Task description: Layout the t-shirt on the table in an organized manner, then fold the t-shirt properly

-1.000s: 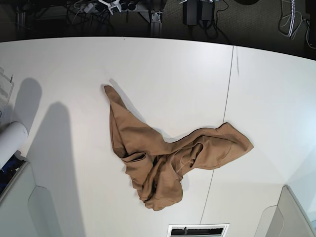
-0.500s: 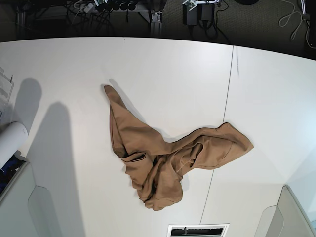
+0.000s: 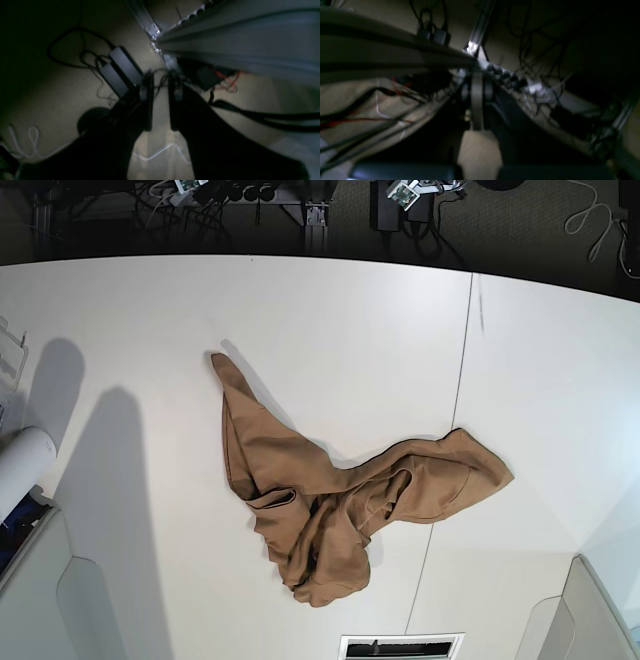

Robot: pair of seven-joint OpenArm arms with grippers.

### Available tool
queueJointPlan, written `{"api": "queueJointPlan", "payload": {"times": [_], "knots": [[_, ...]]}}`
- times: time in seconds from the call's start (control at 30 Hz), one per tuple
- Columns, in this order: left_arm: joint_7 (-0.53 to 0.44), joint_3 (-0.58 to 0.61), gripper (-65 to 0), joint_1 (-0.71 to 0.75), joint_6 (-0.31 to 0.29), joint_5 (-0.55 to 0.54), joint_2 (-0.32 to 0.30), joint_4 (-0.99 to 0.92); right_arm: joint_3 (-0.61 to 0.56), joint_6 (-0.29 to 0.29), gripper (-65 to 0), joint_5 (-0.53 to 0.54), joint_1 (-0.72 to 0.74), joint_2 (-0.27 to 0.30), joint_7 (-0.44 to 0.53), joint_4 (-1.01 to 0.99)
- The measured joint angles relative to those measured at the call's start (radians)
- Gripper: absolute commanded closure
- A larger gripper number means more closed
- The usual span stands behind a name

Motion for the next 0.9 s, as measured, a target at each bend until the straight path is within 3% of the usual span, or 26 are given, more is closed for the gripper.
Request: {"api": "queueJointPlan", "payload": {"times": [0.2, 0.3, 0.43, 0.53, 0.6, 0.73, 0.8, 0.9], "knots": [[0.065, -0.094, -13.7, 0.108, 0.001, -0.026, -0.005, 0.288, 0.000, 0.002, -0.6, 0.000, -0.077, 0.023, -0.006, 0.204], [0.124, -0.135, -14.1, 0.156, -0.002, -0.093, -0.045, 0.442, 0.000, 0.001, -0.6, 0.000, -0.087, 0.027, -0.034, 0.296], [0.184, -0.212, -26.8, 0.200, -0.002, -0.161, -0.101, 0.640, 0.001, -0.010, -0.6, 0.002, -0.086, 0.027, -0.041, 0.402], [0.184, -0.280, -28.9, 0.212, -0.002, -0.232, -0.146, 0.746, 0.001, -0.006, -1.7, 0.008, -0.064, 0.027, -0.044, 0.459], [0.183, -0.314, -28.9, 0.203, -0.003, -0.270, -0.174, 0.778, 0.001, -0.006, -6.1, 0.013, -0.019, 0.027, -0.045, 0.472], [0.183, -0.335, -28.9, 0.123, -0.006, -0.303, -0.219, 0.781, 0.001, -0.019, -26.4, 0.017, 0.090, 0.027, -0.058, 0.473], [0.177, -0.332, -30.8, 0.059, -0.007, -0.324, -0.233, 0.774, 0.001, -0.064, -34.4, 0.024, 0.138, 0.027, -0.078, 0.473], [0.169, -0.332, -37.0, -0.048, -0.008, -0.375, -0.255, 0.733, 0.001, -0.143, -37.2, 0.043, 0.200, 0.025, -0.109, 0.473]]}}
